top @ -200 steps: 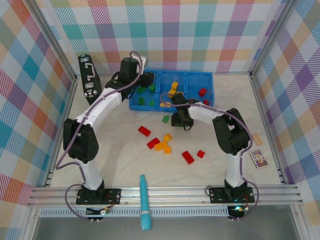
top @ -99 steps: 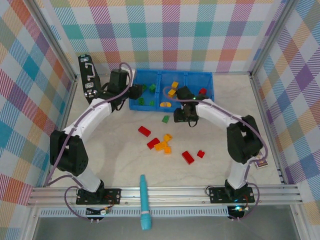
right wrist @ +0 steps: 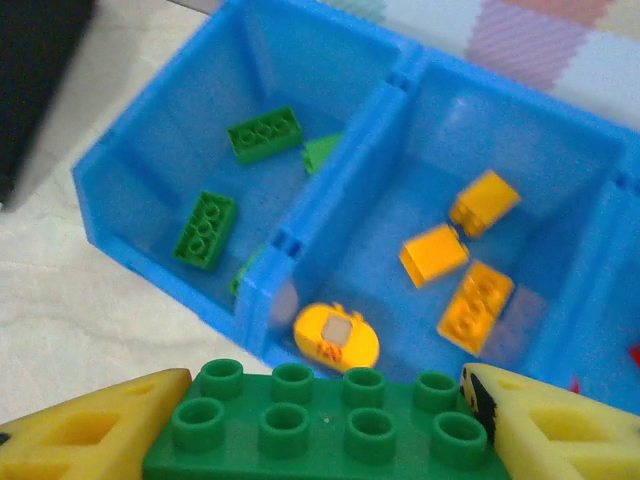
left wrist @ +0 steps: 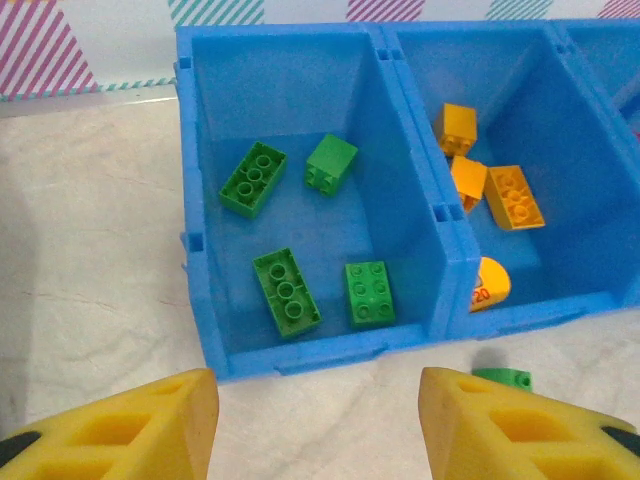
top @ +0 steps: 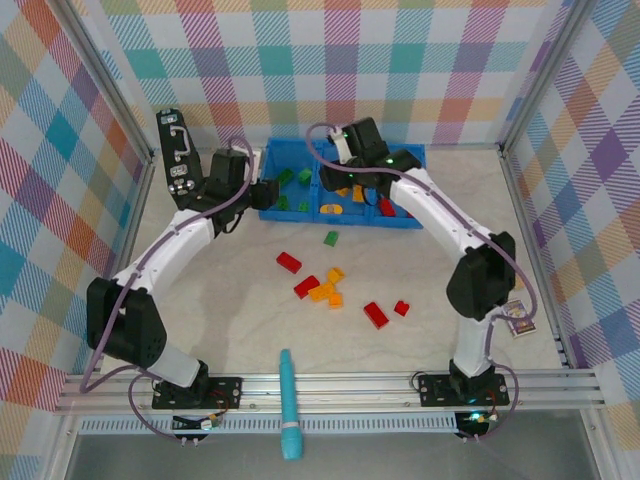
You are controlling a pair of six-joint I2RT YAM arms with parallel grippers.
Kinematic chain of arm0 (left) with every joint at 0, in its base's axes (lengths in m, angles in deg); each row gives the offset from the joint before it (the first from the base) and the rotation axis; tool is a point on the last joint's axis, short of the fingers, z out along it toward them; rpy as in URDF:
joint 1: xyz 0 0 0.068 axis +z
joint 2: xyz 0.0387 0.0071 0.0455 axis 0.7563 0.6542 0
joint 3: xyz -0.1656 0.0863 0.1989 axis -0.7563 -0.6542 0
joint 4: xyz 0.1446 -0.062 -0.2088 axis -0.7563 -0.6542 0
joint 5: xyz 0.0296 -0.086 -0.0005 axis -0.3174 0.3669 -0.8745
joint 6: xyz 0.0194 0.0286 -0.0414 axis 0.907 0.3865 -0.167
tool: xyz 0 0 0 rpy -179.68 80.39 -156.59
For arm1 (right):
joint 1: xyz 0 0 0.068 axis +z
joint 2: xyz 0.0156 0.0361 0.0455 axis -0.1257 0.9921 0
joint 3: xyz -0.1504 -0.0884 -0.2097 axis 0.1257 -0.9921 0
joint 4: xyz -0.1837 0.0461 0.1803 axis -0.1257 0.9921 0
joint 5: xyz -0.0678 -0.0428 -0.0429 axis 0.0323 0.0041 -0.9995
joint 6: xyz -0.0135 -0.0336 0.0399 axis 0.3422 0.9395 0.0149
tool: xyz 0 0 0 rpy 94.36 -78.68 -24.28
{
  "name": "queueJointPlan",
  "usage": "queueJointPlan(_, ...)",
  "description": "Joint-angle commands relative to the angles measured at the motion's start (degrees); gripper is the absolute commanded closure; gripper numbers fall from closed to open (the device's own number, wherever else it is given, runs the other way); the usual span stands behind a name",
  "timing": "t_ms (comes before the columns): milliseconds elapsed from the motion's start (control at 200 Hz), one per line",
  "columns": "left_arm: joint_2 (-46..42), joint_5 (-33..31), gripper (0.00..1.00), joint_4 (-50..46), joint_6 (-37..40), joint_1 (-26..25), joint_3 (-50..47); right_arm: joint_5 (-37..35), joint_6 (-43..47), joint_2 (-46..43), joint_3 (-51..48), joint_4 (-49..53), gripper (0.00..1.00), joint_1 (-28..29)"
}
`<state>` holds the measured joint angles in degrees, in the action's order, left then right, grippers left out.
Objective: Sort the legos into containers by color
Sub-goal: Pick up the lego from the center of the table, then place the lego in the container.
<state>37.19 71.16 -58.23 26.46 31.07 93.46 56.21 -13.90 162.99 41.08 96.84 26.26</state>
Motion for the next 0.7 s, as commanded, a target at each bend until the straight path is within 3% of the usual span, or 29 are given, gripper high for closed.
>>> queueJointPlan(0,-4.4,5.4,0.45,1.2,-4.5,0.4,-3.3,2.8,5.7,4.9,4.9,-3.4,0.47,1.4)
queueJointPlan(255,-13.1,3.0,0.45,-4.7,-5.1,-1.2,-8.7,7.6,10.9,13.0,9.9,-10.4,0.39,2.4)
queueJointPlan(420,-19.8,5.6,0.45,-11.3,-5.3,-1.7,-12.4,5.5,15.1,19.4,15.3,-10.7,0.39,2.9)
queueJointPlan(695,-24.9,2.2,0.44,-15.2,-7.1,-10.2,-21.2,3.2,22.1,28.0,21.5,-13.2,0.39,3.0)
